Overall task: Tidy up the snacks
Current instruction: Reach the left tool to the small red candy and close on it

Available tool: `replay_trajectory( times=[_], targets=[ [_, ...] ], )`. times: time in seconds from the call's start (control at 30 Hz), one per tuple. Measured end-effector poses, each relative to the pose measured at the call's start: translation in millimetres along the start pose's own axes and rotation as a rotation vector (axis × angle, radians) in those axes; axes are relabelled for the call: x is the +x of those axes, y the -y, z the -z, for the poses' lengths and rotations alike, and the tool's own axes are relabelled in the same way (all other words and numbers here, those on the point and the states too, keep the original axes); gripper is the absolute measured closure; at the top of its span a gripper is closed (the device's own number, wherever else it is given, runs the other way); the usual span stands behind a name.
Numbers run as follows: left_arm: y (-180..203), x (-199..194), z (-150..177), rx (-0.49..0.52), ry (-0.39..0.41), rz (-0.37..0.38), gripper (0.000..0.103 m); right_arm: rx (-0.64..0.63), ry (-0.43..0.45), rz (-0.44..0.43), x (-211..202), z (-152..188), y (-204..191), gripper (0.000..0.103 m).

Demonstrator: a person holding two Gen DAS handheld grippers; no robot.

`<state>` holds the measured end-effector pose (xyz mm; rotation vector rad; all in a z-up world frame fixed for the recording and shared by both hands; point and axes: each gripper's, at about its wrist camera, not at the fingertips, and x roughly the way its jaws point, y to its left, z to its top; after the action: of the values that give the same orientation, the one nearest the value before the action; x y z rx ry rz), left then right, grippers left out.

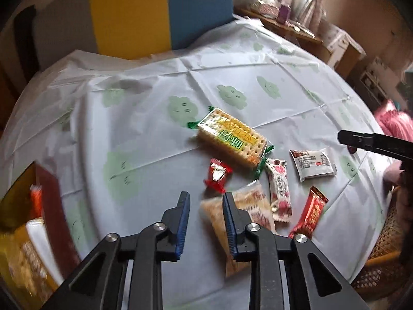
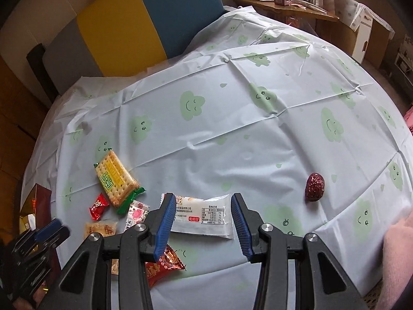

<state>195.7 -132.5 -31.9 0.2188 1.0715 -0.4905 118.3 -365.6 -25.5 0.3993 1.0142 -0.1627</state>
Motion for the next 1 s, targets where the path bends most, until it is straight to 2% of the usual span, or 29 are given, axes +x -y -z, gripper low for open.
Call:
replay_trajectory(
  times=[0.17,0.27,0.33,0.37,0.4,0.53,0.63,0.7,0.8,0.9,0.93,1.0],
  targets=[
    [19,22,-14,0.096,-0.037,-0.007,0.08,0.004,0.0,-0.018,0,-2,1,0.058],
    [29,43,-20,0.14,-0.099,0.01,0.08,0.009,0.001,-0.028,-1,-4,2,0.058],
    [32,52,-23,0.167,-0.101,-0.022,0.081,0.017,0.003,-0.03,-2,-4,4,0.058],
    [33,55,-24,0.17,-0.102,-0.035,0.096,0.022,0.002,-0.033,-2,-4,5,0.058],
    [32,58,-25,0.166,-0.106,-0.038,0.103,0.026,0.0,-0.037,-2,-4,5,0.058],
    [19,59,-20,0.107,-0.075,-0.017,0.103,0.032,0.005,-0.039,-3,-5,6,0.058],
    [2,54,-17,0.036,-0.076,0.017,0.103,0.029,0.002,-0.037,-2,-5,5,0.058],
    [-4,48,-14,0.024,-0.074,0.016,0.103,0.026,0.002,-0.031,-2,-5,5,0.058],
    [-7,44,-10,0.031,-0.071,0.008,0.098,0.028,0.002,-0.024,-2,-4,5,0.058],
    [-1,29,-11,0.096,-0.015,0.013,0.076,0.032,0.002,-0.016,-2,-4,6,0.058],
    [1,27,-11,0.12,-0.005,0.025,0.063,0.033,0.002,-0.014,-2,-4,6,0.058],
    [13,26,-16,0.196,0.02,0.011,0.052,0.031,0.002,-0.012,-2,-4,6,0.058]
  ],
)
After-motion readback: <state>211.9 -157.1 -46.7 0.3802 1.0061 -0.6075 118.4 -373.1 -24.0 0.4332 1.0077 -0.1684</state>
